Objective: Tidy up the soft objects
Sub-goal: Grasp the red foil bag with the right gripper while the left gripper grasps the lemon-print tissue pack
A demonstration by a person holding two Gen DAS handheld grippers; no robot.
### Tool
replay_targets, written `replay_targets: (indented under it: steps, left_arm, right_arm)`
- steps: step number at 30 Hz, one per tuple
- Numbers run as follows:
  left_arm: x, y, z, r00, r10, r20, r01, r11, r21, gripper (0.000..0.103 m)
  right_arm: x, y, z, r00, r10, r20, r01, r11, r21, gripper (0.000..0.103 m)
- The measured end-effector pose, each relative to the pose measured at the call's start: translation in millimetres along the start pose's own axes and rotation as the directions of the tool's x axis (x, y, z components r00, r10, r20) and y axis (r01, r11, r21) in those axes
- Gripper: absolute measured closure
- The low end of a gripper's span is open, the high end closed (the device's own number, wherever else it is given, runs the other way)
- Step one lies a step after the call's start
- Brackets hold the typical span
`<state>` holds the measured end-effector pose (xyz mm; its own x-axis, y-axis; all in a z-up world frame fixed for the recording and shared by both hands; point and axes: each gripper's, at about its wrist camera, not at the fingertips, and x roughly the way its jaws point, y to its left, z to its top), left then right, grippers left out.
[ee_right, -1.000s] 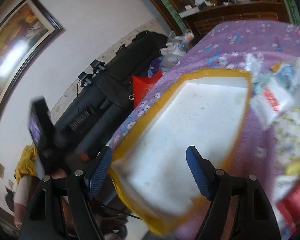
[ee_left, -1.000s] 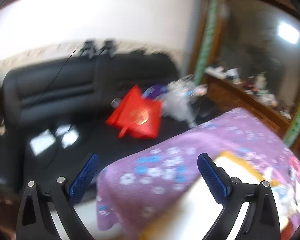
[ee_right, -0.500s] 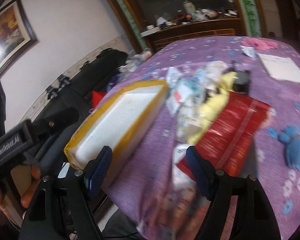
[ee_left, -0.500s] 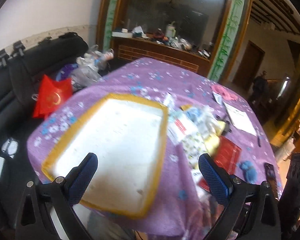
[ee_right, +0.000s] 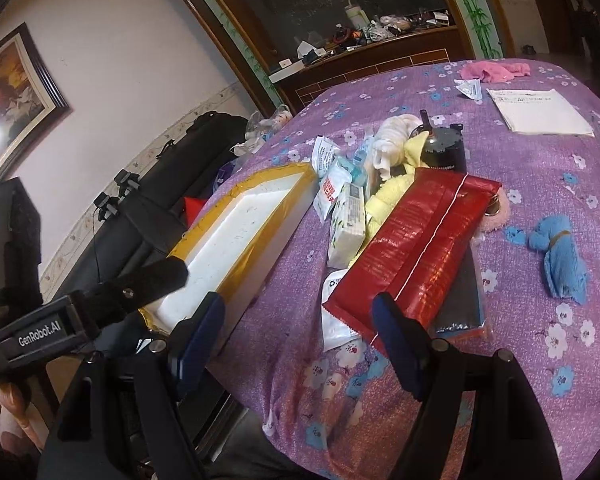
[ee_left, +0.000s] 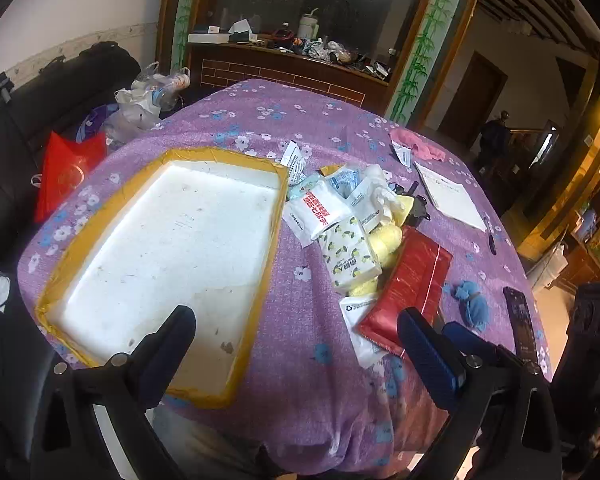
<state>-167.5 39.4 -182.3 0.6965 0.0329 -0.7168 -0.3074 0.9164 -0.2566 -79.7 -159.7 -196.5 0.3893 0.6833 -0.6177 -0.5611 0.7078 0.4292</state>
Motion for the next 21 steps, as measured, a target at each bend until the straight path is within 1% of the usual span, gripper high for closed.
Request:
replay_targets:
  steps: [3,9,12,14,18,21]
  left_arm:
    - [5,-5,2,1.0,0.006,0.004,-0.006,1.0,0.004,0.001]
    - [19,-15,9,1.0,-0.003,-0.023,0.003,1.0,0.019,0.001]
    - [28,-14,12,0.997,-0.044,-0.066,0.043,0.999,-0.012,0.001]
    - [33,-14,13,0.995,-0.067,-0.079,0.064,0.997,-0.033,0.001]
    - [34,-15,11,0.992,-0.097,-0.076,0.094,0.995,-0.044,0.004]
    - [33,-24,9,0.992,-0.101,-0.069,0.099,0.995,-0.024,0.004]
  right_arm:
    - [4,0,-2,1.0,-0.006,-0.008,0.006,1.0,-0.021,0.027]
    - [8,-7,-4,1.0,0.003,-0.018,-0.004,0.999,-0.035,0.027]
    - [12,-18,-3,1.0,0.01,-0.026,-0.01,1.0,-0.006,0.027]
    - [15,-25,-3,0.999,0.015,-0.031,-0.015,1.0,0.014,0.027]
    - [17,-34,-3,0.999,0.014,-0.031,-0.013,0.999,0.039,0.027]
    - [15,-35,-1,1.0,0.01,-0.02,-0.009,0.999,0.037,0.027]
